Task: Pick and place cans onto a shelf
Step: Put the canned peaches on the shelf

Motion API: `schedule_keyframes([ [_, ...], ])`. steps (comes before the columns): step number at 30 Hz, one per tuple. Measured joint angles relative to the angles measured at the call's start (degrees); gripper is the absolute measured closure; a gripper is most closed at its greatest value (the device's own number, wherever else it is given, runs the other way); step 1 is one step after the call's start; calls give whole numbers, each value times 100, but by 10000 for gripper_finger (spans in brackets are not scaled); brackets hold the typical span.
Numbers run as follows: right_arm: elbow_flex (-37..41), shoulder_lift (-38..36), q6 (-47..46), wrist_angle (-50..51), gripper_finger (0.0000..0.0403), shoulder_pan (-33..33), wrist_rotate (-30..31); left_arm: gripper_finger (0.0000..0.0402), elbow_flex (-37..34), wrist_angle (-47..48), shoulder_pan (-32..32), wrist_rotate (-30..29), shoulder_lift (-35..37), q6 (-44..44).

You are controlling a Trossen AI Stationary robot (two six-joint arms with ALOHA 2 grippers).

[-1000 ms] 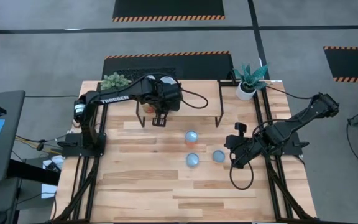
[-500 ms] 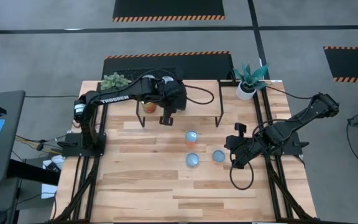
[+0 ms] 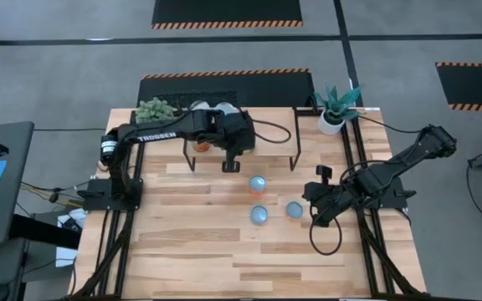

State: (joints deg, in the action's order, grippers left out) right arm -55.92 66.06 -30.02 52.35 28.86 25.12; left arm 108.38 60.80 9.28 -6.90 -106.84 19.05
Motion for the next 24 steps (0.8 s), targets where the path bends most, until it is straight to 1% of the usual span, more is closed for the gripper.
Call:
schedule_keyframes([
  [2, 0, 1, 0, 21, 377, 0, 2, 401, -10, 53, -11, -35, -30, 44],
  [5, 0, 1, 0, 15, 376, 0, 2, 401, 13, -144, -3, 19, -142, 92],
  [8, 0, -2, 0, 11, 378, 0, 2, 401, -5, -130, -1, -306, -260, 210],
  [17, 0, -1, 0, 38, 376, 2, -20, 401, -2, -136, 2, -371, -283, 280],
  [24, 0, 1, 0, 41, 378, 2, -21, 401, -2, -125, 2, -702, -294, 336],
])
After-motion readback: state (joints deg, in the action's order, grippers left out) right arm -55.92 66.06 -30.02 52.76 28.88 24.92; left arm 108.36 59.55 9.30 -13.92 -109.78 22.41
